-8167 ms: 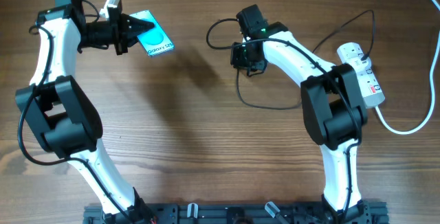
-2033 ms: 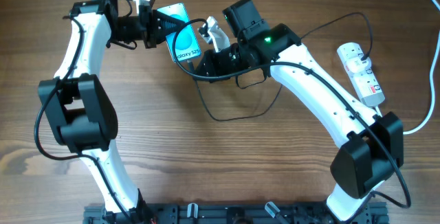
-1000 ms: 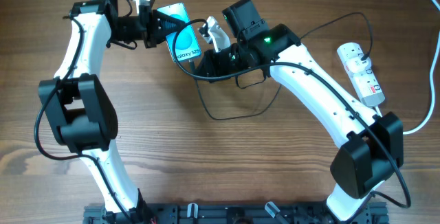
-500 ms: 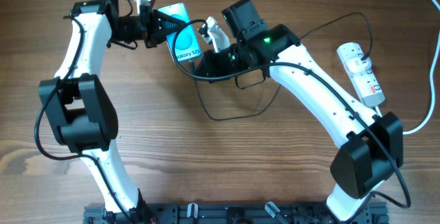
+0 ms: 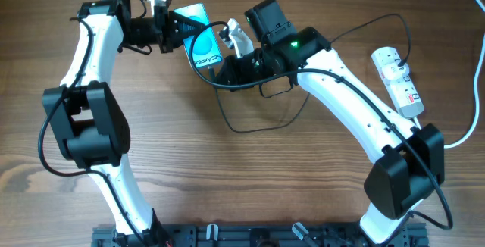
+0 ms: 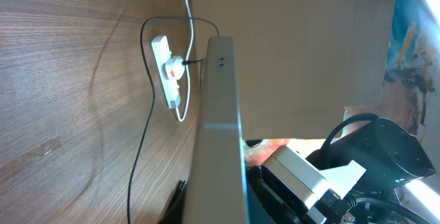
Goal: Plug charger to phone and switch on socket
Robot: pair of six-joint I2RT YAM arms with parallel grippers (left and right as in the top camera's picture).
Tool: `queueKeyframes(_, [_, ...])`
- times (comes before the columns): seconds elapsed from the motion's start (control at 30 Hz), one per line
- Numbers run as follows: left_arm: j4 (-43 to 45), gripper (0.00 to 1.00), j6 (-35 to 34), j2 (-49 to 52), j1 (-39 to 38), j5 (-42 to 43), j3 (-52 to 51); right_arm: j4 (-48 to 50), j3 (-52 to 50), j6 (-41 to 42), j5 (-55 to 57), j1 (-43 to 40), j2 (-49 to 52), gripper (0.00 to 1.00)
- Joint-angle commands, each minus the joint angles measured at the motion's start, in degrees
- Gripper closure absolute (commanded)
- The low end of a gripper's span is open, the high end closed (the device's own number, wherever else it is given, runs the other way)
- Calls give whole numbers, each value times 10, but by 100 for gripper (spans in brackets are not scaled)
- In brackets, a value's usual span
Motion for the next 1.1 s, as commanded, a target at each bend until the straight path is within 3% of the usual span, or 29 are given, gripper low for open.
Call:
queueKeyframes(0.0, [0, 96, -9, -13, 1, 18, 4, 1, -3, 2, -1, 3, -12, 96])
queueKeyframes(1.07, [7, 96, -29, -13, 0, 7, 4, -2, -3, 0, 11, 13, -12, 96])
